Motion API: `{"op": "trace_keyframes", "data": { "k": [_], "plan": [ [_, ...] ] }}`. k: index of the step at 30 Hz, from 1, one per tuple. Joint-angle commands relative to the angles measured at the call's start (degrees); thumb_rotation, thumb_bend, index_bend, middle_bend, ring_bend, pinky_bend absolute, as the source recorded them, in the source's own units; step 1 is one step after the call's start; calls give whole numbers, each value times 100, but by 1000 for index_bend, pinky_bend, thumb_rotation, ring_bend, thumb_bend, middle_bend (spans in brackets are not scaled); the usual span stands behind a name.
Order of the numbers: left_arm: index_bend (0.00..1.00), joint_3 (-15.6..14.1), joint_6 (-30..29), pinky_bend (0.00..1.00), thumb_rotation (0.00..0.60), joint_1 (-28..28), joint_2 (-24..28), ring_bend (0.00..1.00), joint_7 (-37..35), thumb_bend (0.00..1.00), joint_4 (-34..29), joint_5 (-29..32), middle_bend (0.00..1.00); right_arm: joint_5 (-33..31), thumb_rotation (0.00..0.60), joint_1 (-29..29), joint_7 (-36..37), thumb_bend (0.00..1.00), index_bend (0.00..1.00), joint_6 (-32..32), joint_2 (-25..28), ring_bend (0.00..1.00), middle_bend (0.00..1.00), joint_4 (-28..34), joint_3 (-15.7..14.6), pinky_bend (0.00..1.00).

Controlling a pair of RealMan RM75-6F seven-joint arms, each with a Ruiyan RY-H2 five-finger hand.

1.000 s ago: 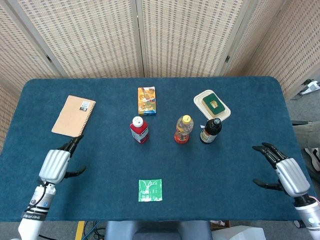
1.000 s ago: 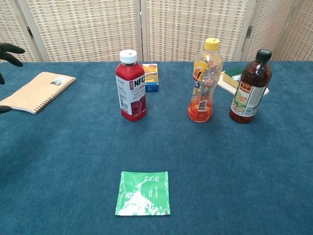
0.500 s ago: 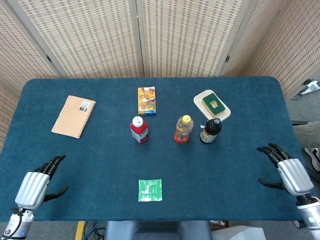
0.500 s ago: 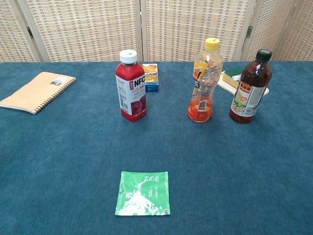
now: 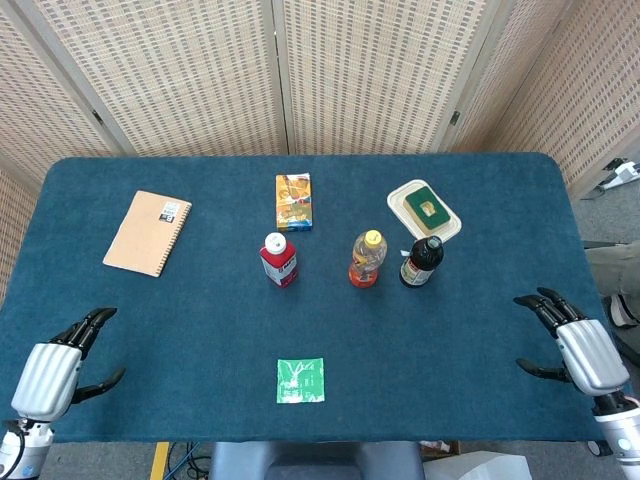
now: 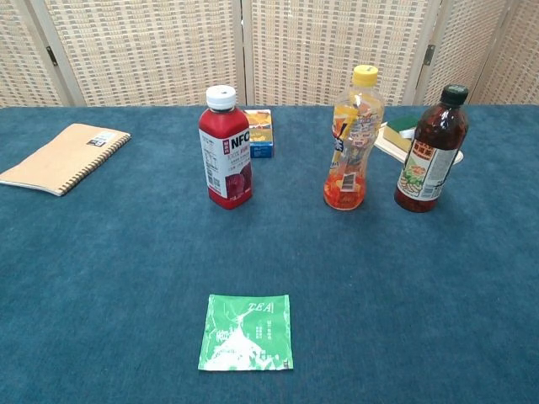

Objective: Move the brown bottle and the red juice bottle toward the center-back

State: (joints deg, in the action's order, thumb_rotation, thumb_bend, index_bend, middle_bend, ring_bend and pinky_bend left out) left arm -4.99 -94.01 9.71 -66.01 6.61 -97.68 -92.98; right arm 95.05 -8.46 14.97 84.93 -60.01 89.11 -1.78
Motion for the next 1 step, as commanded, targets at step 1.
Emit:
{"op": "trace_keyframes", "data": {
  "k": [1],
  "plan": [
    [153,33,24,566,600,-27,7,327,-3,167,14,-6,194,19,600,-5,-26,35,224,-37,-13,104,240,2,-18,322]
  ]
}}
